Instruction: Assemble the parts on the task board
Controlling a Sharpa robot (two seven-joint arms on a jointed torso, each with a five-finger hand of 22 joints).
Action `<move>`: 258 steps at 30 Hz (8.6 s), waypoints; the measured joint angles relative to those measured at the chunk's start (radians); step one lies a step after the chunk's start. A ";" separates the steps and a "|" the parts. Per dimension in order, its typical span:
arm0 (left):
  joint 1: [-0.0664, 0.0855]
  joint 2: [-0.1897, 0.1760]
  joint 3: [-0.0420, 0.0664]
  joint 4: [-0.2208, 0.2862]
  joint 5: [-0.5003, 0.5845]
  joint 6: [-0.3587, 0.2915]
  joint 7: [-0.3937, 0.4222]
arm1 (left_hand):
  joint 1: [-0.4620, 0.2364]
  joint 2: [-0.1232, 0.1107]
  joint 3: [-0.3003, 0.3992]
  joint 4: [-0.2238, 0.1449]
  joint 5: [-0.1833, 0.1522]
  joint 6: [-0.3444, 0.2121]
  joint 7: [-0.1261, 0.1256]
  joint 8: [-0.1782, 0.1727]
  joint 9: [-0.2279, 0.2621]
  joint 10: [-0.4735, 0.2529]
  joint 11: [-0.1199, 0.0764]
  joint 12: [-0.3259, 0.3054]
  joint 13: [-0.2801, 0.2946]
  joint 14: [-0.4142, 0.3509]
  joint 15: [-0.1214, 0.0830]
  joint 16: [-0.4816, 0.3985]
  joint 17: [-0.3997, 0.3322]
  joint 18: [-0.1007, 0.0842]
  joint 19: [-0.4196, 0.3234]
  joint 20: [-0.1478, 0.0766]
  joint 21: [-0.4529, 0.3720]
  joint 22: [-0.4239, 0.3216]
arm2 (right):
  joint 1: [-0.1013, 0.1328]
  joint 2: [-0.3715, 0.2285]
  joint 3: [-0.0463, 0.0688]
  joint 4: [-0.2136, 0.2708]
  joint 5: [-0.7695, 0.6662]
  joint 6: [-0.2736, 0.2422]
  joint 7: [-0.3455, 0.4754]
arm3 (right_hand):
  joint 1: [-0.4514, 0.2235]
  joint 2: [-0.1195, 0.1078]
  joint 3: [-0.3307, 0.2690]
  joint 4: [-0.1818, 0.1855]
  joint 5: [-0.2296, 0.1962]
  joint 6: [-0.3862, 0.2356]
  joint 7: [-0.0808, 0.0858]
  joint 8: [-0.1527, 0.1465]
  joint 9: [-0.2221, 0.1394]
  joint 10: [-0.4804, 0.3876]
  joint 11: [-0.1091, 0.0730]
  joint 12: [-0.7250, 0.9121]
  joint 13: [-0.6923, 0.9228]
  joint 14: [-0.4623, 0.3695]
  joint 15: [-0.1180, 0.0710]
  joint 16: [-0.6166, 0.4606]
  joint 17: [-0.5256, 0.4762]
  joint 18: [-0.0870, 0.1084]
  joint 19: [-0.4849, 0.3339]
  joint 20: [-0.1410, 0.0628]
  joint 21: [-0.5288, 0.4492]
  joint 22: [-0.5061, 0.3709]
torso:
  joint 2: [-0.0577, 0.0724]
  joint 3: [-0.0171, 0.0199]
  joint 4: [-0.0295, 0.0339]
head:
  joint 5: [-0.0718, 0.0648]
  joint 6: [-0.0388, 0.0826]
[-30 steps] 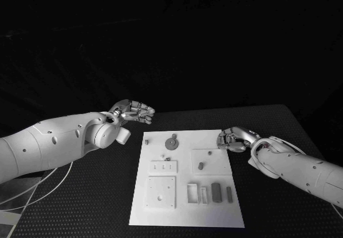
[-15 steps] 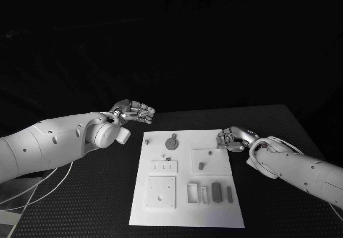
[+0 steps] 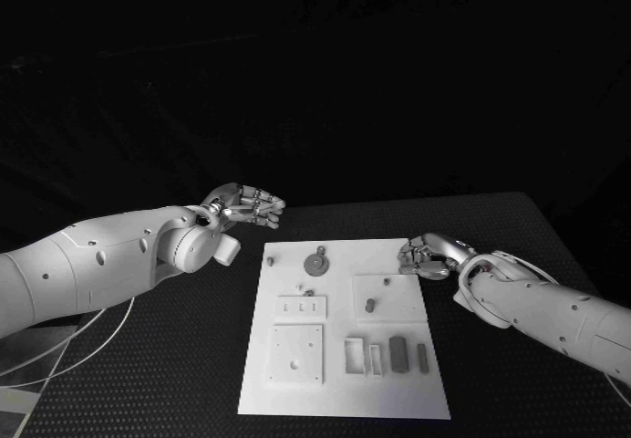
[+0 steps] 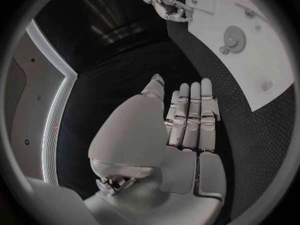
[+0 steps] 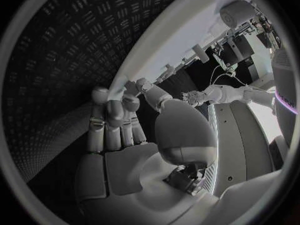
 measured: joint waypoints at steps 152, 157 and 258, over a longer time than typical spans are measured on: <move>0.008 0.090 -0.002 0.203 -0.346 -0.031 -0.481 | -0.129 0.111 -0.015 -0.004 0.155 0.236 -0.092 -0.021 0.005 0.161 -0.089 0.029 0.230 0.145 -0.070 0.007 0.193 0.004 0.093 -0.065 0.066 0.168 | 0.133 0.077 0.002 0.490 -0.424 0.034 -0.456 | 0.057 0.040 0.001 -0.010 -0.005 0.028 -0.028 0.022 0.006 0.028 -0.039 0.000 -0.015 0.034 -0.033 0.008 -0.009 0.009 0.022 -0.022 0.021 0.000 | -0.054 -0.0211 -0.0258 | 0.038 0.003; 0.009 0.089 -0.002 0.204 -0.337 -0.030 -0.481 | -0.078 0.110 0.005 -0.012 0.175 0.236 -0.093 -0.023 0.008 0.161 -0.090 0.023 0.237 0.145 -0.070 0.002 0.198 0.003 0.093 -0.065 0.066 0.173 | 0.130 0.079 0.001 0.483 -0.426 0.036 -0.463 | 0.058 0.038 0.001 -0.010 -0.005 0.028 -0.028 0.022 0.006 0.028 -0.039 0.000 -0.015 0.034 -0.033 0.008 -0.009 0.009 0.024 -0.020 0.021 0.000 | -0.054 -0.0213 -0.0258 | 0.039 0.002; 0.005 0.083 -0.004 0.202 -0.251 -0.040 -0.515 | -0.005 0.098 0.092 -0.017 0.091 0.245 -0.085 -0.026 0.041 0.208 -0.107 -0.012 0.289 0.181 -0.080 -0.035 0.237 0.001 0.109 -0.077 0.019 0.220 | 0.109 0.088 0.004 0.471 -0.381 0.012 -0.461 | -0.004 -0.049 -0.021 0.001 0.000 0.023 -0.023 -0.012 0.001 0.026 -0.029 -0.017 -0.026 0.034 -0.033 -0.005 -0.016 0.009 0.029 -0.026 0.016 0.000 | -0.052 -0.0208 -0.0244 | 0.040 -0.019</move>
